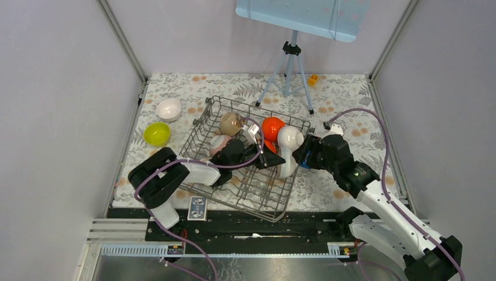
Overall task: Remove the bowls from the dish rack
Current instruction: Pick up the bowl from the dish rack.
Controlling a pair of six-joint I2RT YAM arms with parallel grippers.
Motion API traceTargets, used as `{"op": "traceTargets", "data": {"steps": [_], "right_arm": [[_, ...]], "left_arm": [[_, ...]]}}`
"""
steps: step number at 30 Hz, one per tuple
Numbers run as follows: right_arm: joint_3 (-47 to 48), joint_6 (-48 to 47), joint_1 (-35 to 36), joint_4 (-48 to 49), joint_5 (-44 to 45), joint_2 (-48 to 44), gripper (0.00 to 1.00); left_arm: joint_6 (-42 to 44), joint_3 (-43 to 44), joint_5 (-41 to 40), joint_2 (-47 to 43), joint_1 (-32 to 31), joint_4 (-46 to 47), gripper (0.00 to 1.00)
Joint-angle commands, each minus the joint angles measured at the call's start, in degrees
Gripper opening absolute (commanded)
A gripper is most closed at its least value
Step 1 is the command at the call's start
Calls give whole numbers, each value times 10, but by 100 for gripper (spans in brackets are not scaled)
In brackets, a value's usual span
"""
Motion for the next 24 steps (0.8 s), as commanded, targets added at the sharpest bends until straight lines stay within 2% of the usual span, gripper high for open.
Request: {"op": "traceTargets", "data": {"steps": [1,4,9,13,19,24], "right_arm": [[-11,3,-8,11,27,22,68],[-16,9,-8,14,20,35,60],[-35,15,-7,17,8,33,53],[-66,15,-8,26,-36,-11,54],[-91,2,-8,-3,-153,-40,55],[-91,-9,-8,-26,-179,-40,52]], "left_arm": [[19,12,53,-26,1,43,0],[28,7,45,-34,3,32,0],[32,8,32,-35,4,25,0],[36,18,22,-29,4,15,0],[37,35,5,-20,4,13,0],[36,58,5,-3,4,11,0]]}}
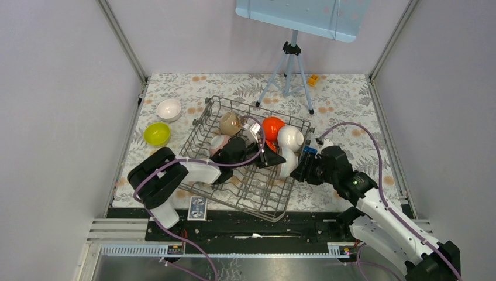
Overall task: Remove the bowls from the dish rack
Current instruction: Pick up the bowl from the dish rack.
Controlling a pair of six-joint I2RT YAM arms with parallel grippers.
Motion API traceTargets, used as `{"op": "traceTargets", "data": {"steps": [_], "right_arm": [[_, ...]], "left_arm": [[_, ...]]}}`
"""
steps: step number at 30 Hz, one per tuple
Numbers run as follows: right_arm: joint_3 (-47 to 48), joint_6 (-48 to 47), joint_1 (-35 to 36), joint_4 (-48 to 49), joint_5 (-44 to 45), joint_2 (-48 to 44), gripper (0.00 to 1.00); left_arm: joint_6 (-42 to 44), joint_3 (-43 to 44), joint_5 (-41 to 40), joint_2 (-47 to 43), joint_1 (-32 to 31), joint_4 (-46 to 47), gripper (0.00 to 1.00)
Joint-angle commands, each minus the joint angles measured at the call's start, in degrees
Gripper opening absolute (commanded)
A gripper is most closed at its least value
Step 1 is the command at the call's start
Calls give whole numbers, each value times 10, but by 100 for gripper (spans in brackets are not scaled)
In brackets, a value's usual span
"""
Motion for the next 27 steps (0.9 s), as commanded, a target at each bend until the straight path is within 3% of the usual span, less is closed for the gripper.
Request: {"op": "traceTargets", "data": {"steps": [1,16,22,25,27], "right_arm": [[3,-17,-3,-22,-55,0,51],[25,-14,-3,-68,4,49,27],[29,-12,-4,-77,23,49,13],[28,-9,-3,-75,28,51,0],[28,-8,-3,-74,30,53,0]], "left_arm": [[12,48,-5,4,0,40,0],[13,55,-4,6,0,36,0],[10,40,0,2,3,46,0],[0,33,8,6,6,62,0],[-9,29,14,9,9,78,0]]}}
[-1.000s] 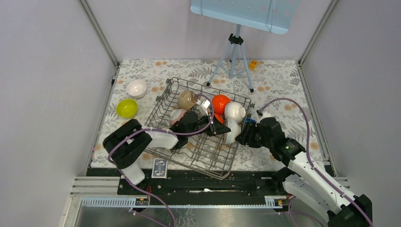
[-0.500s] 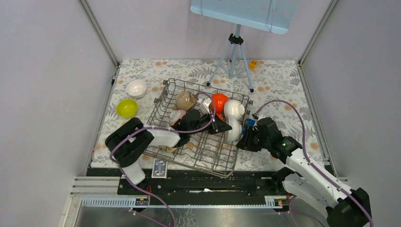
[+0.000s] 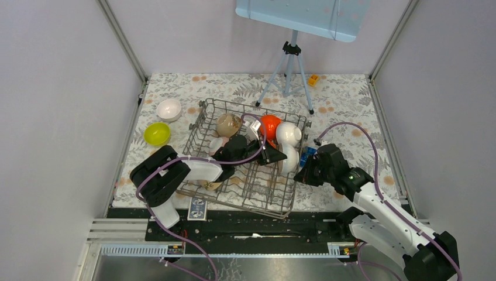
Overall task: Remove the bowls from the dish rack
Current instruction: Pick up the bowl from the dish rack.
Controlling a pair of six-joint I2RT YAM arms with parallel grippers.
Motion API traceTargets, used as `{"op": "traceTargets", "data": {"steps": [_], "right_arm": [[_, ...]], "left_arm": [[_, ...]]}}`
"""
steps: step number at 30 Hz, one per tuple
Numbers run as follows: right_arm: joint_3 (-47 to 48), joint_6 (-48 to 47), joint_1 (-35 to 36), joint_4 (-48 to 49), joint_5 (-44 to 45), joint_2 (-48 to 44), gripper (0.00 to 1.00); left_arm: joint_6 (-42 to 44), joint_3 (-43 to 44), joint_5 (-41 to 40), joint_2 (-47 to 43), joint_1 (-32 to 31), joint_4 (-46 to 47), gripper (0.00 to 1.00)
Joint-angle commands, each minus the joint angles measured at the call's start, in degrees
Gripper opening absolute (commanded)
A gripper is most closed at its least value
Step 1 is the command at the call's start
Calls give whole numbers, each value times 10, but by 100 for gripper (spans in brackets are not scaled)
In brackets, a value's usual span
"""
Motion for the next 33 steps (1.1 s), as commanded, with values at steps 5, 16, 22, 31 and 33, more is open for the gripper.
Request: {"op": "traceTargets", "data": {"steps": [5,16,22,31,33], "right_arm": [[15,-16,-3,-31,49,13,0],[19,-15,-3,-30,50,2,0],[21,-16,-3,-25,42,-12,0],[23,-17,-3,-25,37,-17,20],[24,-17,-3,-27,37,-18,26]], "left_arm": [[-36,-5,45,0,11,129,0],[-54,-11,59,-5,21,156,0],[-62,-14,61,-12,24,160,0],[-59,-15,57,-29,25,145,0],[-59,-14,57,-31,26,144,0]]}}
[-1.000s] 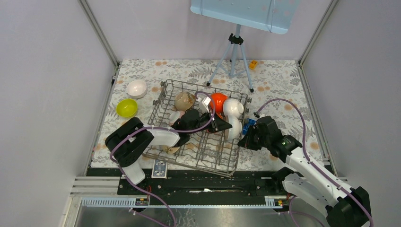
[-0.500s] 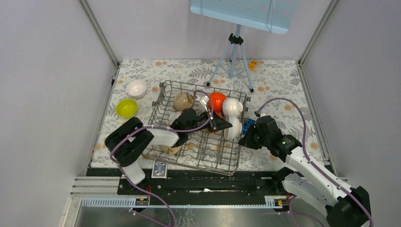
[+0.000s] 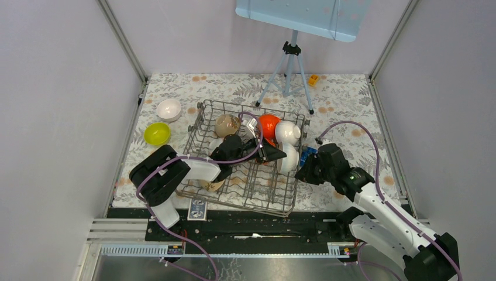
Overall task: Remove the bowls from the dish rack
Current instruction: Pick up the bowl from the dish rack.
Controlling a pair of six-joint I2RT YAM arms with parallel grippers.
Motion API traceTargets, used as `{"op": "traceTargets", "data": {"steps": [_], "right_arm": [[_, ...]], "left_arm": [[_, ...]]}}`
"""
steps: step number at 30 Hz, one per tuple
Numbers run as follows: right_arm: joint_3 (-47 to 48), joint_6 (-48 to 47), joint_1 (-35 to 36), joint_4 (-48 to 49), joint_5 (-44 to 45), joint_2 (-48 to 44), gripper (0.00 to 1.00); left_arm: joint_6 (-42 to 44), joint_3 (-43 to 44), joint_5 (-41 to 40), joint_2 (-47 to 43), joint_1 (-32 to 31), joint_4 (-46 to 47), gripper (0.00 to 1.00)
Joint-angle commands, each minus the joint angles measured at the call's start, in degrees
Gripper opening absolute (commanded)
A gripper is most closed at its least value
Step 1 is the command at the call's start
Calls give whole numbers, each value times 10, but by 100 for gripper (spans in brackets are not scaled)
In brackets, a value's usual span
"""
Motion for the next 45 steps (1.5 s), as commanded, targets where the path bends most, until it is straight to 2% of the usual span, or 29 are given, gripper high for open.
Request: {"op": "traceTargets", "data": {"steps": [1,9,18,25,33,37,45], "right_arm": [[20,-17,-3,-29,12,-15,28],[26,-20,-3,-34,9,-20,41],[26,-20,-4,-32,4,-29,45],[47,-21,-4,-46,2,-39,65],[104,-24,-4,-87,10,-58,72],[172,-27,-4,-122,30,-71,73],[295,-64,-3,-150,45,-50,74]], "left_arm": [[2,3,8,-33,5,59,0],[0,1,9,-42,8,58,0],[-13,2,14,-57,8,65,0],[-13,4,15,-77,8,54,0],[1,2,15,-115,8,18,0],[37,9,15,-168,8,-56,0],[230,82,-24,-297,7,-365,0]]}}
